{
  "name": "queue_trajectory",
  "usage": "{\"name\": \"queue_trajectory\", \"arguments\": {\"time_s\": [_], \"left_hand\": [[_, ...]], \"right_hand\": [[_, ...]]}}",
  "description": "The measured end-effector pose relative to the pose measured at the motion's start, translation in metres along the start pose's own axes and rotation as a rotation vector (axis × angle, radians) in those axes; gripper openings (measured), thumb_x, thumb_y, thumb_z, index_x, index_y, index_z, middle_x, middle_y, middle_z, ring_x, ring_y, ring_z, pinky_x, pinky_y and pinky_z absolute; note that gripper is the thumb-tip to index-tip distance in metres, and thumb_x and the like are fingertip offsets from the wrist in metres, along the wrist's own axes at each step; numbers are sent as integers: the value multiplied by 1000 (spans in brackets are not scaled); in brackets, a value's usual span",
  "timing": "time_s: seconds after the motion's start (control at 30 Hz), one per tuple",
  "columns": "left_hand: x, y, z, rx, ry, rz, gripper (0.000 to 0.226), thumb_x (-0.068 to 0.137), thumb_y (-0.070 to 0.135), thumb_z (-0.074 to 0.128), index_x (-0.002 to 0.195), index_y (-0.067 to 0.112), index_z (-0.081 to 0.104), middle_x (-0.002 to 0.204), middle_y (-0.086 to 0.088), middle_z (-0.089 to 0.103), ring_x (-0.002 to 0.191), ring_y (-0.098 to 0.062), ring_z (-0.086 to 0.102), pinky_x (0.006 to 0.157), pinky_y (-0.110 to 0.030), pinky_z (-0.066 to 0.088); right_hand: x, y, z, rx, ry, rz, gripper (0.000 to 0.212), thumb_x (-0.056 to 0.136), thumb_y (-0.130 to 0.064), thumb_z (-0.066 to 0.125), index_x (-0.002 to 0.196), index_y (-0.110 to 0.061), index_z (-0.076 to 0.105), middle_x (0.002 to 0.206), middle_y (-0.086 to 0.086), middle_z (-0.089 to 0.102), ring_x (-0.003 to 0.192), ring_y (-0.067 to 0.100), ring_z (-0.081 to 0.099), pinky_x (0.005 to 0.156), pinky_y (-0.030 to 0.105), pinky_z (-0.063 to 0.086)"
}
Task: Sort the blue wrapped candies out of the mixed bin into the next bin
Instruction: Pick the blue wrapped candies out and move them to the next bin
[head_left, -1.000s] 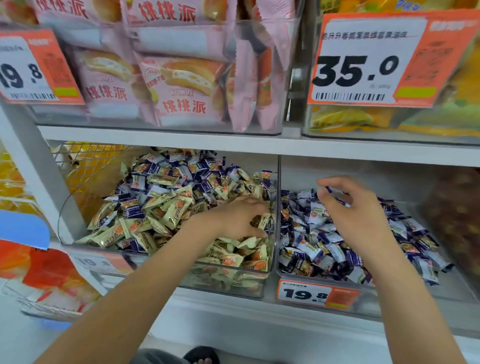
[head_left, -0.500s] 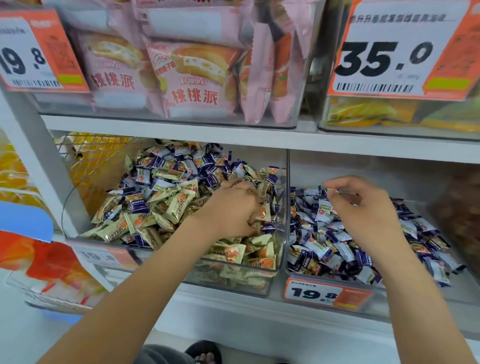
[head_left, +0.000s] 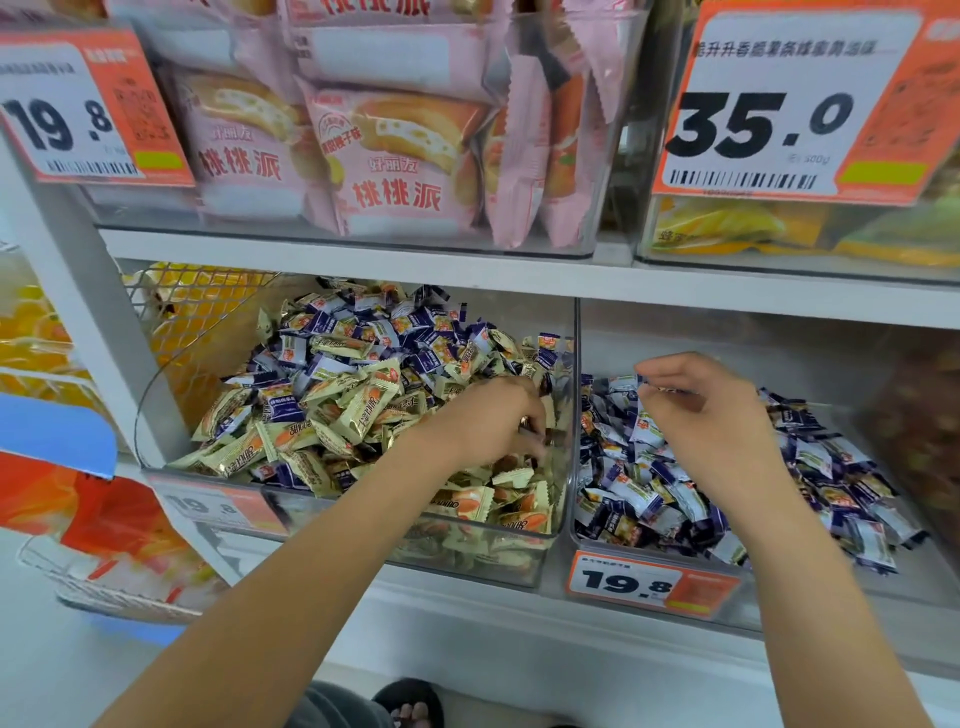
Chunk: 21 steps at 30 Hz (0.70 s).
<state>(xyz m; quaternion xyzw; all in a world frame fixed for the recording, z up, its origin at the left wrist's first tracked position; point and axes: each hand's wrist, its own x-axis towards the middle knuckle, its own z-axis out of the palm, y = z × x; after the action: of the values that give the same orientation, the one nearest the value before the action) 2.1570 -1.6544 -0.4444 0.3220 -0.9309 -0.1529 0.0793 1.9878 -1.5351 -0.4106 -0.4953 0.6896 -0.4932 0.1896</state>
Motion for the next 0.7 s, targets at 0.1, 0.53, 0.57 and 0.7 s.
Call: {"name": "queue_trajectory", "arguments": {"time_s": [0.1, 0.53, 0.57, 0.7], "left_hand": [[-14, 5, -13, -252, 228, -38, 26, 85, 31, 63, 87, 5, 66, 86, -4, 61, 80, -15, 56, 78, -30, 46], [-31, 61, -39, -834, 396, -110, 11, 89, 22, 60, 78, 20, 63, 63, 1, 60, 57, -10, 56, 56, -26, 53], [-31, 57, -40, -844, 387, -124, 8, 88, 23, 60, 85, 17, 62, 66, 2, 62, 58, -7, 58, 58, -23, 53], [-31, 21, -30, -441, 290, -125, 18, 85, 31, 64, 92, 15, 61, 81, 5, 65, 73, -4, 60, 73, -19, 50]], "right_hand": [[-1, -3, 1, 15, 2, -41, 16, 91, -11, 58, 96, -23, 67, 95, -11, 66, 95, 7, 60, 86, 22, 46], [-13, -33, 20, 208, -147, -264, 26, 81, -11, 71, 98, -31, 71, 93, -6, 70, 81, 15, 63, 72, 28, 53], [-12, -31, 18, 192, -86, -255, 22, 81, -11, 70, 93, -30, 71, 90, -8, 70, 77, 13, 63, 70, 24, 52], [-3, -12, 3, -1, 160, -162, 15, 86, -12, 65, 88, -26, 70, 82, -15, 63, 58, -5, 50, 52, 4, 36]]}}
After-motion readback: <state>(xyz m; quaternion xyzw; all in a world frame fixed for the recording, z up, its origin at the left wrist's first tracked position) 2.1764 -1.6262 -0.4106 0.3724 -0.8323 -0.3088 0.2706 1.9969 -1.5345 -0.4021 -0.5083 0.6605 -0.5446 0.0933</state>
